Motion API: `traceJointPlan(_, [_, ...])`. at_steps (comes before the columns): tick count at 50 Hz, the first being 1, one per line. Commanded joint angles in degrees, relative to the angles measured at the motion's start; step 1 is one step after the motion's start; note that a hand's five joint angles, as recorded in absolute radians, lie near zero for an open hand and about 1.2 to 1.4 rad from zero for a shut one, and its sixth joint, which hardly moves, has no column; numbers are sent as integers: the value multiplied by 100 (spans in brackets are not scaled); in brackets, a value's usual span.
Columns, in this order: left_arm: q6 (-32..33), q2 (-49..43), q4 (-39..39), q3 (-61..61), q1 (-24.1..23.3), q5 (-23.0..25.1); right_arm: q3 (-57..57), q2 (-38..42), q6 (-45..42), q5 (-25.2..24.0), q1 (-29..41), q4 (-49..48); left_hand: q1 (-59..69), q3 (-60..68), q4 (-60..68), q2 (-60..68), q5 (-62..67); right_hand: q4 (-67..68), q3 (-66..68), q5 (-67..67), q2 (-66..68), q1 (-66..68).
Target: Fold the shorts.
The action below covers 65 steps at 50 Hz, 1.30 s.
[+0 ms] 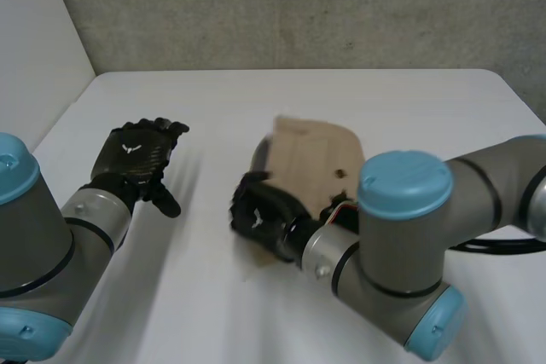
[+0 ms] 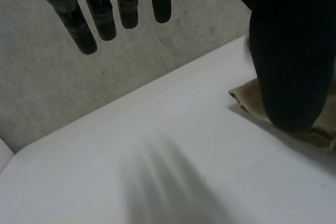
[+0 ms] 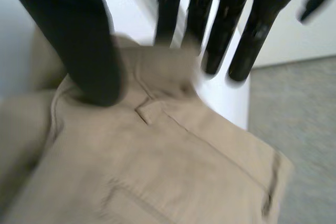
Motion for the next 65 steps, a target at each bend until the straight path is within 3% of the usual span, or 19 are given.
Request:
traceJointPlan(1, [-1,-73,-11,393,-72,-17,-25,-316,1958,-103,-292,-8,-78,-197,-151,-158,-243,-1881,-1954,-1934,-1787,-985])
traceJointPlan(4, [-19,-108,-11,727,-230,-26,-16,-853,3376,-86,-688,-140,-61,-180,-134,-141,-226,-1881,-1954,-1934,-1787,-985])
traceJointPlan(5, [-19,-134,-11,815,-300,-26,18,-1159,4329,-68,-933,-228,-45,-164,-118,-125,-209,-1881,-1954,-1934,-1787,-985])
traceJointPlan(9, [-45,-459,-11,1386,-722,-43,-42,-1495,6283,-7,-1504,-194,-11,-130,-84,-91,-175,-1881,-1954,-1934,-1787,-985])
traceJointPlan(13, [-54,-872,-37,2001,-1091,-61,-60,-1505,7062,-7,-2006,69,191,72,117,111,26,-1881,-1954,-1934,-1787,-985])
traceJointPlan(18, [-71,-1687,-116,2914,-1723,-43,-253,-1268,6879,20,-2174,614,275,156,202,195,111,-1881,-1954,-1934,-1787,-985])
traceJointPlan(22, [-71,-2373,-248,3450,-1970,-35,-429,-785,6546,256,-2210,852,275,156,202,195,111,-1881,-1954,-1934,-1787,-985])
traceJointPlan(28, [-71,-3271,-740,4093,-2015,-70,-473,-407,6194,608,-2166,879,292,173,219,212,127,-1881,-1954,-1934,-1787,-985])
traceJointPlan(31, [-45,-3588,-1100,4348,-2006,-306,-447,-249,6071,626,-2157,870,326,207,252,246,161,-1881,-1954,-1934,-1787,-985])
traceJointPlan(41, [218,-3764,-1725,4402,-1909,-966,-500,164,5781,591,-2113,835,326,207,252,246,161,-1881,-1954,-1934,-1787,-985])
traceJointPlan(53, [781,-3940,-1751,4235,-1909,-1019,-772,719,5113,679,-1946,861,225,106,152,145,60,-1881,-1954,-1934,-1787,-985])
traceJointPlan(65, [790,-3879,-1742,4235,-1768,-993,-904,622,5086,679,-1972,879,241,122,168,161,77,-1881,-1954,-1934,-1787,-985])
